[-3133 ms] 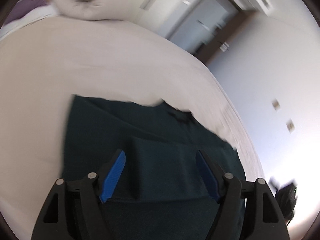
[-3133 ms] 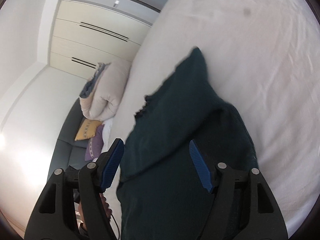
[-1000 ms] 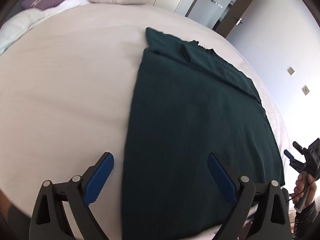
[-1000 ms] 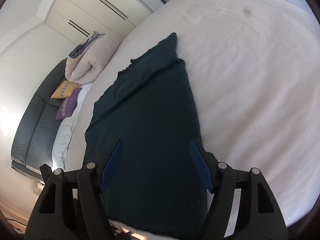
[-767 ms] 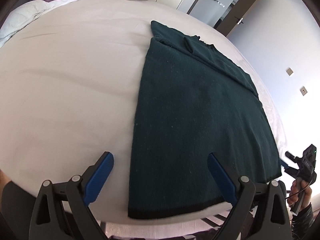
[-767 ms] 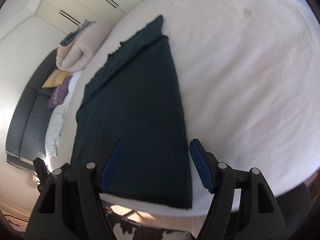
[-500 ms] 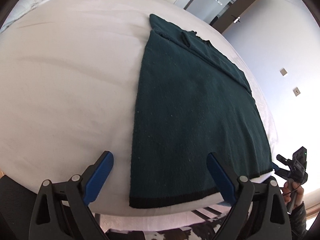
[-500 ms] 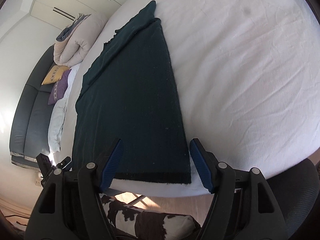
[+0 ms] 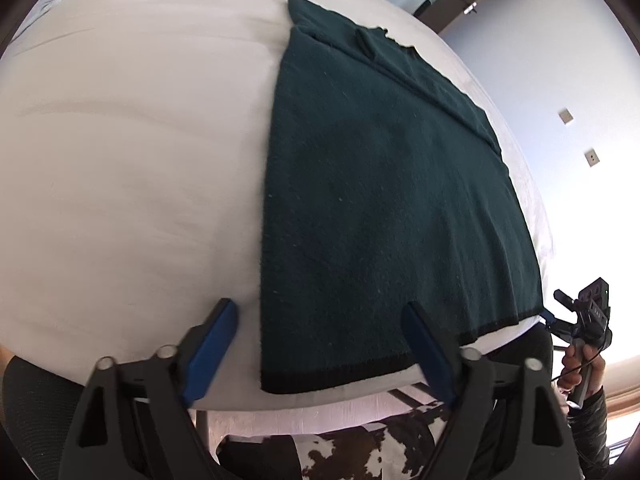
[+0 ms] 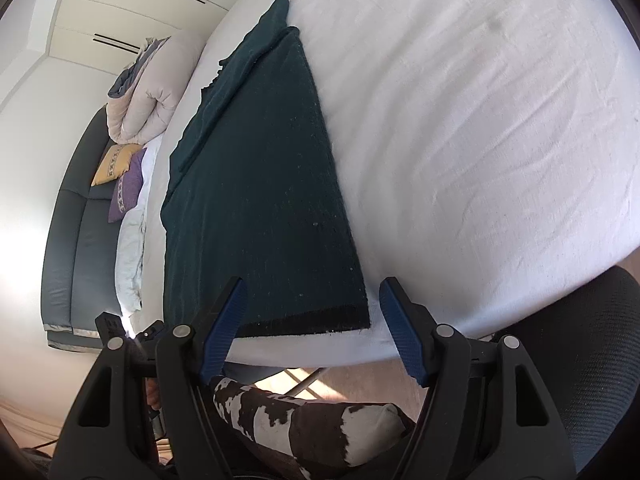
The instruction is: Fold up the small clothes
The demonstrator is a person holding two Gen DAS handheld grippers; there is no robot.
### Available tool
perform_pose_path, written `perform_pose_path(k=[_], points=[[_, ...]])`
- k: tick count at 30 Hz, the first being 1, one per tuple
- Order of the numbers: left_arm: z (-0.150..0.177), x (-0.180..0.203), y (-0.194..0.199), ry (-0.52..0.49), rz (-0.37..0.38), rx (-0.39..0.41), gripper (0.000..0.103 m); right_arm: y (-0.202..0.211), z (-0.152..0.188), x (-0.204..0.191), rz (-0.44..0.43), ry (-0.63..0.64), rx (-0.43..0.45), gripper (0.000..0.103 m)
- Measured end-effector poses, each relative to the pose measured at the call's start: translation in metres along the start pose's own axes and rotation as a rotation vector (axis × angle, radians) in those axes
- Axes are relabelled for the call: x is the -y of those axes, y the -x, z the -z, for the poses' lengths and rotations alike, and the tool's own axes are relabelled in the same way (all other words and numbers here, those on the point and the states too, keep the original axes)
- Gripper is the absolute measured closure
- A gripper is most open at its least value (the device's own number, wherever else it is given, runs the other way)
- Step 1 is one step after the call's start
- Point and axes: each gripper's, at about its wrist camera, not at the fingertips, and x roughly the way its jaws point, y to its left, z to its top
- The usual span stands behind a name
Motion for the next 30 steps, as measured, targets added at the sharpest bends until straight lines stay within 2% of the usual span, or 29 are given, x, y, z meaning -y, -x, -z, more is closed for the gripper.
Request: perform_pose_path(k=[2, 3, 4, 9, 16, 18, 21, 25, 30], points=[[-0.001, 0.0, -0.002, 0.008, 0.018, -0.017, 0.05, -0.001, 0.0, 0.004, -0.017, -0.016, -0.003, 0.035], [-0.001, -0.002, -0.003, 0.015, 0.028, -0.024, 0.055, 0.0, 0.0, 0.006, -0.03, -0.025, -0.004, 0.035], [-0.001, -0.004, -0.004, 0.027, 0.034, -0.029, 0.065, 0.0, 0.0, 0.009, -0.039, -0.033, -0.005, 0.035], [0.0, -0.013, -0.006, 0.058, 0.059, -0.043, 0.091, 0.002, -0.001, 0.017, -0.066, -0.058, -0.015, 0.035], [0.001, -0.012, -0.009, 0.06, 0.078, -0.045, 0.094, 0.001, -0.002, 0.018, -0.056, -0.037, -0.024, 0.037], [0.002, -0.014, -0.008, 0.07, 0.092, -0.042, 0.094, -0.002, -0.001, 0.015, -0.051, -0.025, -0.037, 0.045], [0.003, -0.016, -0.007, 0.076, 0.1, -0.038, 0.095, -0.009, -0.001, 0.014, -0.031, -0.001, -0.051, 0.071], [0.005, -0.019, -0.001, 0.096, 0.122, -0.02, 0.095, -0.011, -0.001, 0.013, -0.018, 0.02, -0.042, 0.093], [0.003, -0.023, 0.014, 0.151, 0.212, 0.026, 0.096, 0.002, -0.007, 0.004, -0.06, 0.035, 0.019, 0.096]])
